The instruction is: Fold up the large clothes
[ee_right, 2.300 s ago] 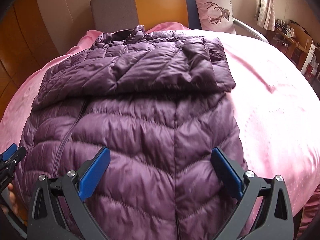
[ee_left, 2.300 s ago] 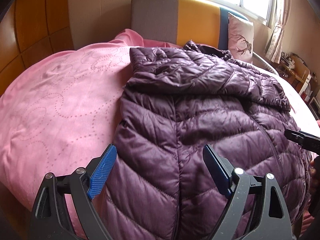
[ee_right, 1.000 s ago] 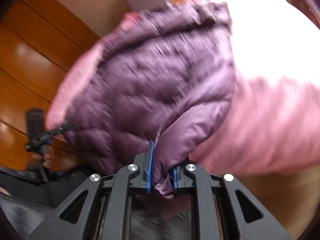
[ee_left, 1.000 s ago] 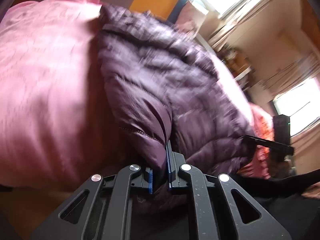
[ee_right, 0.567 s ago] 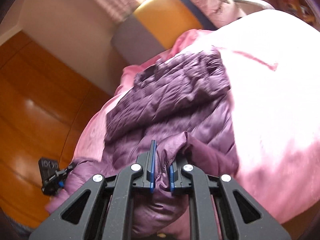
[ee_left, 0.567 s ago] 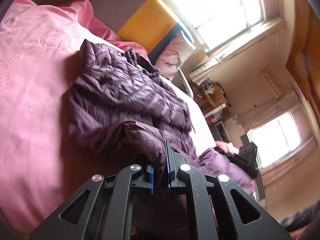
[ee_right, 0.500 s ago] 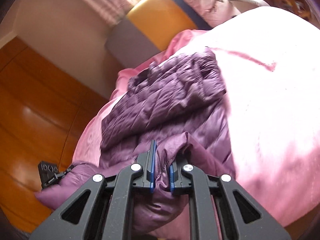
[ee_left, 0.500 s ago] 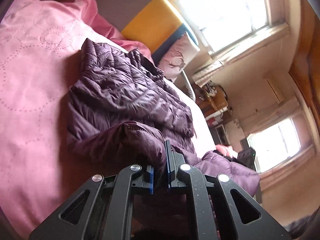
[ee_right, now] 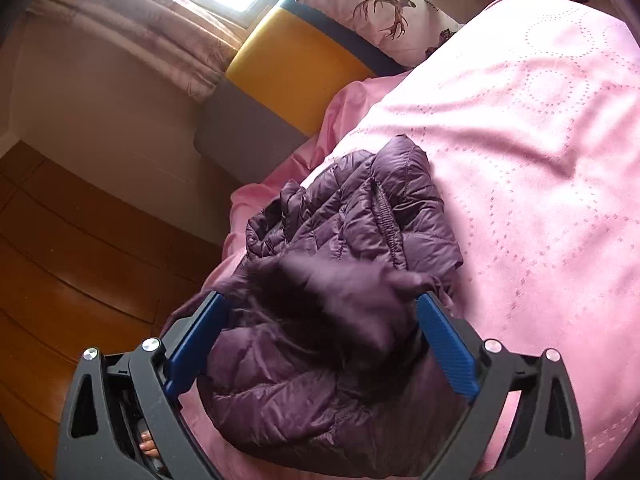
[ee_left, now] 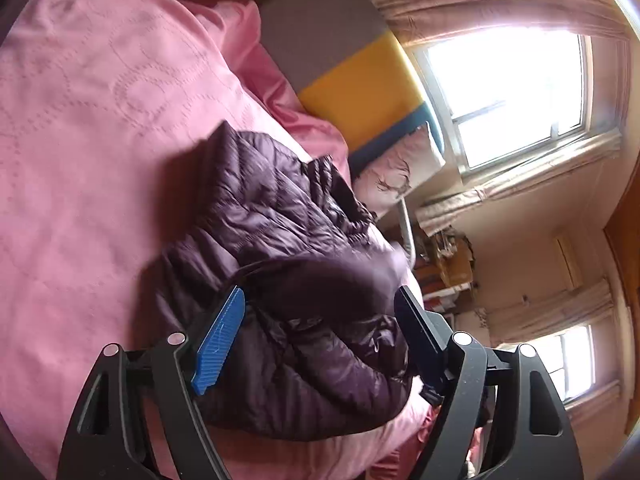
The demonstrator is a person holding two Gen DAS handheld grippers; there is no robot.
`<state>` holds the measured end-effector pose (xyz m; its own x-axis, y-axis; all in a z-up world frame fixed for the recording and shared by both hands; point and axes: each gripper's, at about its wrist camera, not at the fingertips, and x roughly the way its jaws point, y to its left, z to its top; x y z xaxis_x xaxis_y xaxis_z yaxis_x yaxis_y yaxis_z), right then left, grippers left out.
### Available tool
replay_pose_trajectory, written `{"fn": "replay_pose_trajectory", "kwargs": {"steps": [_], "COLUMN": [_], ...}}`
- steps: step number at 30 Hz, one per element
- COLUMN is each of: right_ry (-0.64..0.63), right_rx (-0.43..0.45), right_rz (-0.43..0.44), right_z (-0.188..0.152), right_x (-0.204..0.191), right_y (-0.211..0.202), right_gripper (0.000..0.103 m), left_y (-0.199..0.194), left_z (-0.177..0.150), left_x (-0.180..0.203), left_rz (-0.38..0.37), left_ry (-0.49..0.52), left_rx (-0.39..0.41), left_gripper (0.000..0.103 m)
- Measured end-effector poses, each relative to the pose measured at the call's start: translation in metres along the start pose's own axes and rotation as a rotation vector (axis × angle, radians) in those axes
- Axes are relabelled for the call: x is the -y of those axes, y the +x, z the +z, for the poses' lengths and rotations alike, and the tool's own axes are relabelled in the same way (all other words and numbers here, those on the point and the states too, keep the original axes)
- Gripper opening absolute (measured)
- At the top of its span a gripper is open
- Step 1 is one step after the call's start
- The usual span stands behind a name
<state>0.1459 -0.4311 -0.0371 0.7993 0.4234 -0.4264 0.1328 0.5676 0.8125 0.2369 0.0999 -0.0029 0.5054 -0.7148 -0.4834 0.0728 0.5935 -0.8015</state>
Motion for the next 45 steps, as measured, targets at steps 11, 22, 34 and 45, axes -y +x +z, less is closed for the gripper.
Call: {"fn": "replay_pose_trajectory", "kwargs": {"steps": [11,22,34,45], "right_ry": [-0.131,-0.221,-0.387,-0.53], "right_rx": [-0.105,-0.148,-0.296,-0.115], "right_rz": [-0.194,-0.203,-0.271,-0.37], "right_z": [-0.07,-0.091,-0.146,-0.089], "right_x": [0.034,0.019,0.008,-0.02], "right_y": [-0.01,-0.022,-0.065,-0.032], "right_gripper": [0.082,0.017,0.018,0.061], "left_y": [0.037,0.024,-0.058,-0.048], "left_z": [-0.04,-0.066,-0.135,-0.081], "left_x": [-0.02,-0.018,-0.035,-0.01], "left_rz": [0.209,0.147,0.14,0.2], "left_ry": [0.253,0.319,0.329,0.425], "left_rx": [-0.118,-0.167,-0.241,-0.082], "left_gripper": [0.05,0.006,0.007,0.072]}}
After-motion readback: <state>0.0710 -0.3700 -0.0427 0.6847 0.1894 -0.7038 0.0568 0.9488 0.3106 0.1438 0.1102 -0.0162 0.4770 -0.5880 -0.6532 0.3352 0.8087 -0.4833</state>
